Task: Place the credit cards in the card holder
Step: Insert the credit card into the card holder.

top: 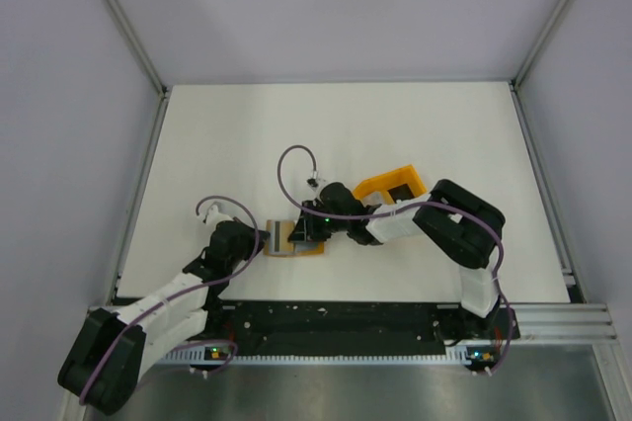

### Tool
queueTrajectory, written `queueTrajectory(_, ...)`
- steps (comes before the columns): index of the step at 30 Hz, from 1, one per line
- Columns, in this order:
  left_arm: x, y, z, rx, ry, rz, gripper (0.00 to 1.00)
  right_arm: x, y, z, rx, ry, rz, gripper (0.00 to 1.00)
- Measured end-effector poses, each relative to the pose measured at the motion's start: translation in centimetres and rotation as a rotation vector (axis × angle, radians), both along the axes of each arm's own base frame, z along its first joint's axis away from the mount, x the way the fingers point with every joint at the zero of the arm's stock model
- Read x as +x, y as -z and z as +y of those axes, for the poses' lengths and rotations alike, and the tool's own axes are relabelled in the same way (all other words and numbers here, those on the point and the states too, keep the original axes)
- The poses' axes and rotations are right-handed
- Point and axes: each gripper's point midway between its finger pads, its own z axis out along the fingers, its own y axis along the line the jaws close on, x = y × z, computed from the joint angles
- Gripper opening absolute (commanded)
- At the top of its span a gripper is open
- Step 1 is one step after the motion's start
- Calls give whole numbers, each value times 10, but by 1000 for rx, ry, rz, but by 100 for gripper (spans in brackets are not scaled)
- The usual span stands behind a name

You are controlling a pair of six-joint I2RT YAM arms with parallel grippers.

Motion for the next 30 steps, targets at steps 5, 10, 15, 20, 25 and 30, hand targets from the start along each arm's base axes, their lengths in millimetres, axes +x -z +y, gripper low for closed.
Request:
queueTrajectory(5, 0, 0, 1, 3, -3, 0, 0, -2, -3, 2, 15, -14, 6, 9)
queueTrajectory(10, 1, 0, 3, 12, -13, -3, 0, -6, -2, 4, 31, -28, 40, 15)
queueTrajectory(15, 0, 1, 4, 14, -14, 0, 0, -9, 3, 4, 33, -29, 67, 23)
queueTrajectory(20, 0, -1, 3, 9, -13, -2, 0, -5, 1, 1, 14, -11, 49, 27)
queueTrajectory(25, -5, -4, 1, -20, -7, 5, 0, 4, -15, -9, -10, 2, -15, 32)
queueTrajectory(30, -6, -10, -1, -41, -2, -11, 0, 15, -39, -14, -27, -3, -109, 32)
